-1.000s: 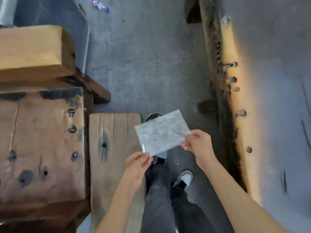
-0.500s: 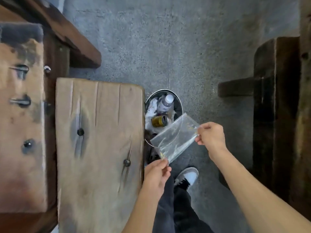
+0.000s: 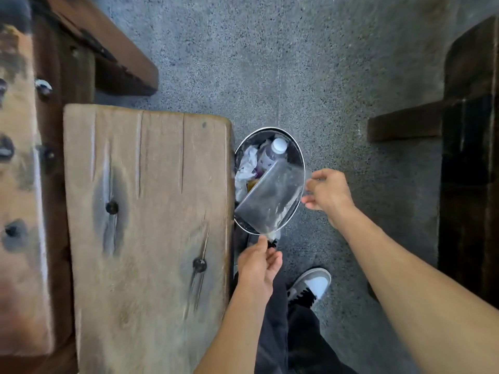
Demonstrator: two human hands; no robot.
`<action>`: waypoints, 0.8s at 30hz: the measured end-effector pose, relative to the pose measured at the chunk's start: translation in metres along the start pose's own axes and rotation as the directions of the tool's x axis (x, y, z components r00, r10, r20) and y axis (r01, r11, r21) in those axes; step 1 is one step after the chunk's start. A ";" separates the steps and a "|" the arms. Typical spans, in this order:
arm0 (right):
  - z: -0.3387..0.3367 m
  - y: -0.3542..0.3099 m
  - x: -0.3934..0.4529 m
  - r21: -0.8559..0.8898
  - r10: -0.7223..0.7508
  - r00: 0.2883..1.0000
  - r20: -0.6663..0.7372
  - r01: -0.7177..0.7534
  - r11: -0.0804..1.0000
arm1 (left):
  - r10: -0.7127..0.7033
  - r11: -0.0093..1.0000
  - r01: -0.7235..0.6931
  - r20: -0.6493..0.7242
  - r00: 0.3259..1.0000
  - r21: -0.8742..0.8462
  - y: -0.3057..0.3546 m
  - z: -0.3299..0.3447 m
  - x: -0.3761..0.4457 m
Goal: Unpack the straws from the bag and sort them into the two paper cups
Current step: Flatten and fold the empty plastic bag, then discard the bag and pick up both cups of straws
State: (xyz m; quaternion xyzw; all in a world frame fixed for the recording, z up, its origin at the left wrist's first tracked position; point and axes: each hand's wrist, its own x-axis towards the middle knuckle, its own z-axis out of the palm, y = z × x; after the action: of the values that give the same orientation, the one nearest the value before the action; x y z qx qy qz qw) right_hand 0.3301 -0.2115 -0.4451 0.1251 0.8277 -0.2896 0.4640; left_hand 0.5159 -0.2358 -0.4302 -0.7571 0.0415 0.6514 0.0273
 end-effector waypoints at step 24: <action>-0.247 -0.077 -0.350 0.341 -0.498 0.741 -0.450 0.658 0.671 | 0.633 -0.275 -0.912 0.771 0.066 0.304 0.013 0.078 -0.388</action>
State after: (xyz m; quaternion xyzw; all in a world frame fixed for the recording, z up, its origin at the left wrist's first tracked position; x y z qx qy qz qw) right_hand 0.3099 -0.1042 -0.0243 0.0085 0.7883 -0.5942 0.1597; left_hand 0.3805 -0.2311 -0.0586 -0.2975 0.8111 0.4978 -0.0761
